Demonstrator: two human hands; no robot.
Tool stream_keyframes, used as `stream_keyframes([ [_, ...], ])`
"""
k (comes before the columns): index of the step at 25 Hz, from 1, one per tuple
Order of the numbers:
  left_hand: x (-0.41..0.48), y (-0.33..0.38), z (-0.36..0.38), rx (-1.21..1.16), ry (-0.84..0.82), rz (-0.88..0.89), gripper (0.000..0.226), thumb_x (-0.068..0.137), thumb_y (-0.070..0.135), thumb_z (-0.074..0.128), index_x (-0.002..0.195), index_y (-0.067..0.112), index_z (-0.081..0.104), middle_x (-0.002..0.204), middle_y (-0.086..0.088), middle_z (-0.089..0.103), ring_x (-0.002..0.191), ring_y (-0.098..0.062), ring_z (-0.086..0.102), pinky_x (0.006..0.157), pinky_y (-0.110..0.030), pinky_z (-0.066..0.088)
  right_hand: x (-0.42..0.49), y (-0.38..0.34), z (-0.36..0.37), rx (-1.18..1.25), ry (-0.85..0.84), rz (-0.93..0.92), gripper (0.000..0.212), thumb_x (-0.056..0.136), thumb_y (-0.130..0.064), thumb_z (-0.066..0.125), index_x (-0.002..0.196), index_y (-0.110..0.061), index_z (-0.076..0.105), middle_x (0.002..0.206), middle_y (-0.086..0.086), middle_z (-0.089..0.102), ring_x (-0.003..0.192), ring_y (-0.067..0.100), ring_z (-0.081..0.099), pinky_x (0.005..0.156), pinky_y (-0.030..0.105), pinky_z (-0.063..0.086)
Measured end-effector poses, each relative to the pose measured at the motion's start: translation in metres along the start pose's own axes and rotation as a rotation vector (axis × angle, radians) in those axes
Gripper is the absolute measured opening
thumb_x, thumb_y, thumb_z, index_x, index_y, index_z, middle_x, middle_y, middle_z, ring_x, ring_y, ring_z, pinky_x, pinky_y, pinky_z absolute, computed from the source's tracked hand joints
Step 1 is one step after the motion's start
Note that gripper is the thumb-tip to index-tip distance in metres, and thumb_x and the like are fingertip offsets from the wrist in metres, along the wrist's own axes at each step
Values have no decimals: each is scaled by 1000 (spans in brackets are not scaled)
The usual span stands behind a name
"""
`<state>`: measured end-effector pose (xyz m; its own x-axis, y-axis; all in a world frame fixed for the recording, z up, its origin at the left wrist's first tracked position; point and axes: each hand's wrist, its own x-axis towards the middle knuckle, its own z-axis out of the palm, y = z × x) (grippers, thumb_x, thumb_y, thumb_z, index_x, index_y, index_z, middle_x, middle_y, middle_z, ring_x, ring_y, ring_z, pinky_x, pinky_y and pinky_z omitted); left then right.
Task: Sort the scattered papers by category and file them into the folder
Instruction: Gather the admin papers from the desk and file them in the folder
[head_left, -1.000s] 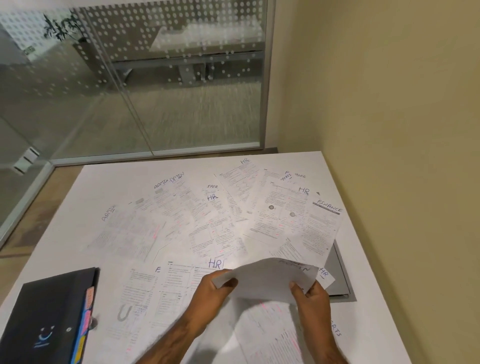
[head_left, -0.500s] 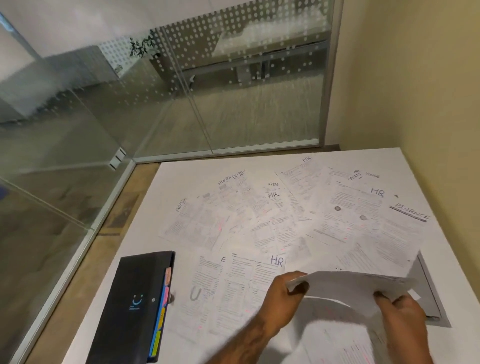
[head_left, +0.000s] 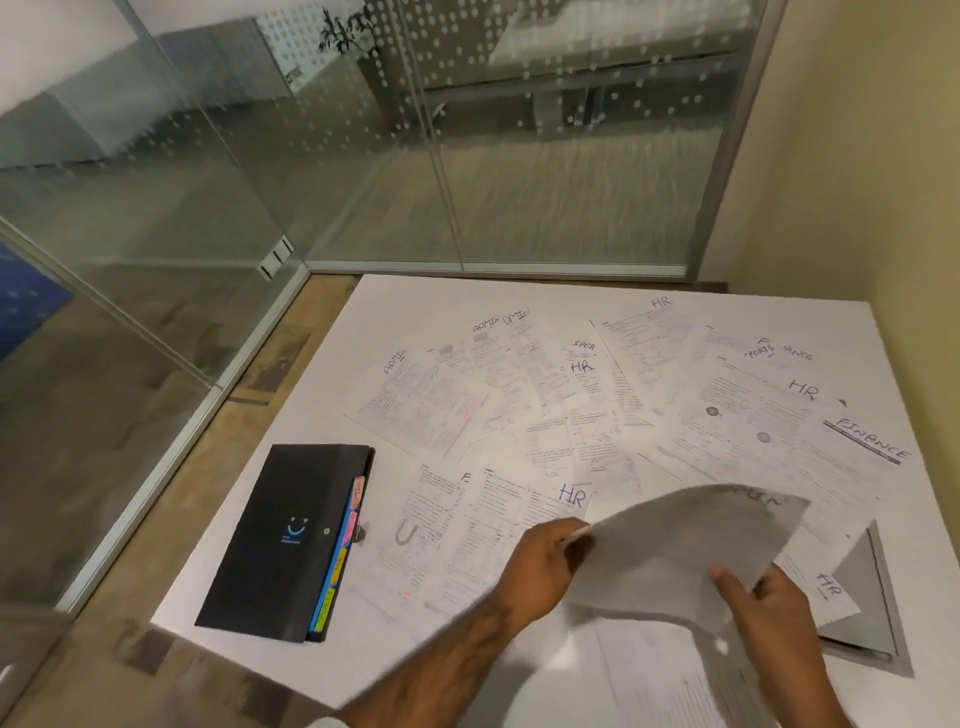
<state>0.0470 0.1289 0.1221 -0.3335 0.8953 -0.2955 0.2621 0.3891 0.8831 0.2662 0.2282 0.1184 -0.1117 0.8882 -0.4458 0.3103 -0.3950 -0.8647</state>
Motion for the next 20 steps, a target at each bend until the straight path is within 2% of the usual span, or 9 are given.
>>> stream_keyframes([
  [4,-4,-1,-49,-220,140,-77,17,101,26,59,99,19,74,94,5,78,91,-14,75,78,-29,60,-14,-26,34,-34,-225,32,20,96,-6,65,107,-22,72,98,-8,80,89,14,73,70,29,51],
  [7,7,-24,-102,-196,138,-172,26,101,37,58,84,22,71,82,8,75,76,-11,72,73,-30,58,-22,-43,73,-59,-246,20,18,97,-4,63,102,-17,73,93,-4,80,81,15,74,66,27,51],
  [9,26,-57,-145,-67,163,-272,39,99,48,57,79,16,67,82,2,71,72,-17,68,75,-33,57,-23,-48,95,-99,-212,17,15,96,-3,63,98,-14,73,86,-1,80,76,14,75,66,31,53],
  [12,60,-122,-229,266,267,-412,41,95,53,59,104,14,70,112,-1,67,92,-16,63,81,-27,49,-26,-51,126,-211,-155,-3,21,91,5,67,80,-13,73,69,4,73,53,3,65,61,24,50],
  [13,72,-140,-258,342,318,-447,44,95,52,60,114,13,68,117,0,63,98,-16,61,83,-24,45,-26,-50,134,-227,-132,-6,23,89,6,69,75,-12,71,65,7,70,56,10,63,59,19,49],
  [15,97,-170,-307,435,385,-521,54,90,53,64,127,13,62,129,-6,59,114,-23,60,97,-33,49,-27,-51,150,-309,-108,24,18,87,8,71,76,-6,69,64,12,66,61,20,57,60,18,44],
  [16,109,-182,-326,483,393,-545,58,88,53,67,130,14,59,132,-9,56,120,-27,58,102,-39,49,-29,-50,158,-357,-105,13,17,86,10,72,76,-5,69,59,7,66,58,15,57,60,16,43],
  [18,137,-201,-355,569,398,-552,64,84,54,71,133,15,55,134,-11,53,123,-30,54,104,-44,49,-30,-41,171,-421,-128,7,39,80,18,73,62,-17,71,47,-12,63,51,-4,59,61,1,43],
  [20,162,-207,-372,586,421,-549,71,81,56,73,134,15,51,135,-12,53,124,-30,53,103,-44,48,-34,-39,184,-431,-107,-31,46,79,22,70,55,-17,69,54,-26,65,62,-21,58,65,-11,34],
])
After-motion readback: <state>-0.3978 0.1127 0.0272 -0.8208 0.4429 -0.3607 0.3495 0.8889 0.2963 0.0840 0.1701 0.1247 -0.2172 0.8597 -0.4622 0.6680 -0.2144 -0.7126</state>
